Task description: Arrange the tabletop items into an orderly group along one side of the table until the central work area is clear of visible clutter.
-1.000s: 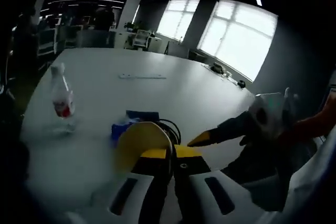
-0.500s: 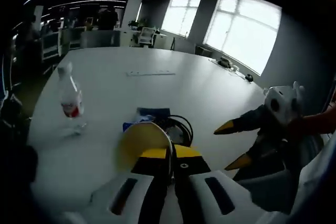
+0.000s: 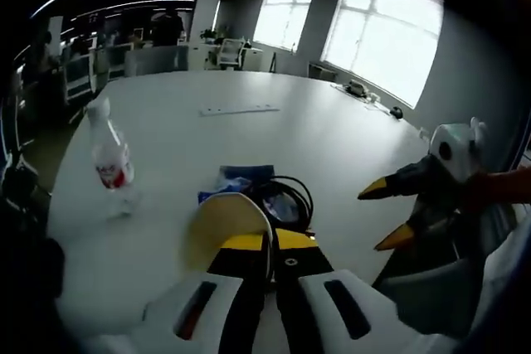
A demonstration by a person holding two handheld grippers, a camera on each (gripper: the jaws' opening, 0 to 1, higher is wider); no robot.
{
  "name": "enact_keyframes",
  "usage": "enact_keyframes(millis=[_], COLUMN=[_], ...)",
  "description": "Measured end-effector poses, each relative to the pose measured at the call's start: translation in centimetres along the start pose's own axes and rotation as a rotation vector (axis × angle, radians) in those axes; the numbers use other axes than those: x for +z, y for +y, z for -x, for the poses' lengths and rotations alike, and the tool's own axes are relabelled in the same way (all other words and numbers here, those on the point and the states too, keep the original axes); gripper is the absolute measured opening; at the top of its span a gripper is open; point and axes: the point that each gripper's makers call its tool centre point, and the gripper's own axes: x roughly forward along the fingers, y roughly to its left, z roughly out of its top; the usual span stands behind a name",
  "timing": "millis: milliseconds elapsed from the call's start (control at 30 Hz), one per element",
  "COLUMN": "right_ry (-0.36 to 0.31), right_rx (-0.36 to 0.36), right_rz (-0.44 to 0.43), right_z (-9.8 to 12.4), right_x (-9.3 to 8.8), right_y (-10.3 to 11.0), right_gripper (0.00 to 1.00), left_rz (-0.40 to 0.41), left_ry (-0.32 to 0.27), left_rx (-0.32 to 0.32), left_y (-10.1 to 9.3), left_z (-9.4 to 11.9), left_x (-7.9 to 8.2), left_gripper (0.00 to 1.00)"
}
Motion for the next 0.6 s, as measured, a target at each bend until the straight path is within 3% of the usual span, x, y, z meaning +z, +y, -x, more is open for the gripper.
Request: enact_keyframes(millis=[600], right_ry=[0.003], right_rx=[-0.028], right_rz=[-0.064], right_z=[0.6], right_x=[-1.0], right_y=[-0.7], right_gripper=[0.48], left_rz=[-0.065], left_ry=[0.044], left_rx=[0.037], left_y=[1.7], left_z=[-1.2], left_x=[0.3], left_gripper=[0.00])
